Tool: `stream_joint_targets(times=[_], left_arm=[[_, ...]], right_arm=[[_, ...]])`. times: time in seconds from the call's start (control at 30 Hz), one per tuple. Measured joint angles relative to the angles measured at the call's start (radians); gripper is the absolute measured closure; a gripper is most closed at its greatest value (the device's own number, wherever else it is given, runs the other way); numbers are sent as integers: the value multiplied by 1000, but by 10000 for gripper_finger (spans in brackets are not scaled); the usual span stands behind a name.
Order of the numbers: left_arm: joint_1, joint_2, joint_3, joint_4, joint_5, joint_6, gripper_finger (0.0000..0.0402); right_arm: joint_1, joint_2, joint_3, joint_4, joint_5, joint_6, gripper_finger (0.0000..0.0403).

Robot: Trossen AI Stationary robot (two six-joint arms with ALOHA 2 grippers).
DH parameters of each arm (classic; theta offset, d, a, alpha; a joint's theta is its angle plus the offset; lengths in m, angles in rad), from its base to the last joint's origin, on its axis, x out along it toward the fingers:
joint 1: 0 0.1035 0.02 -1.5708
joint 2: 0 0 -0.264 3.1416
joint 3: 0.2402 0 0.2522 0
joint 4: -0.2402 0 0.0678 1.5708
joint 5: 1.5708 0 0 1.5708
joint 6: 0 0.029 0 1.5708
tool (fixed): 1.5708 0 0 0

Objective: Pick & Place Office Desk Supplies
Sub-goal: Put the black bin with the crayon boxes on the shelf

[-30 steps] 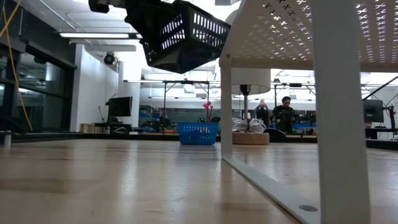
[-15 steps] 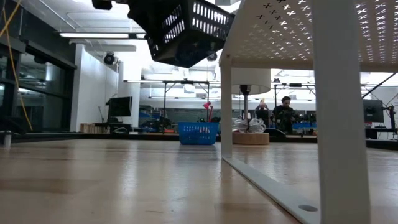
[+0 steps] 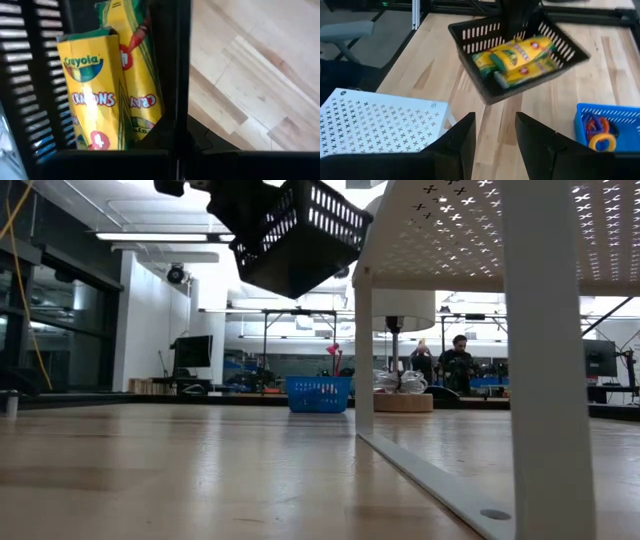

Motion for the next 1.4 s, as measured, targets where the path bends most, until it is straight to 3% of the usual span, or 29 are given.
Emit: stream_joint_targets(times=[0.93, 1.07, 1.4], left_arm=[[-12, 0, 0, 15, 21, -14, 401], [-12, 0, 0, 15, 71, -19, 401], [-8, 0, 0, 20, 78, 56, 401]], right_arm=[[70, 0, 0, 70, 1, -113, 277], [70, 0, 0, 81, 1, -132, 277], [70, 28, 0, 108, -12, -146, 277]])
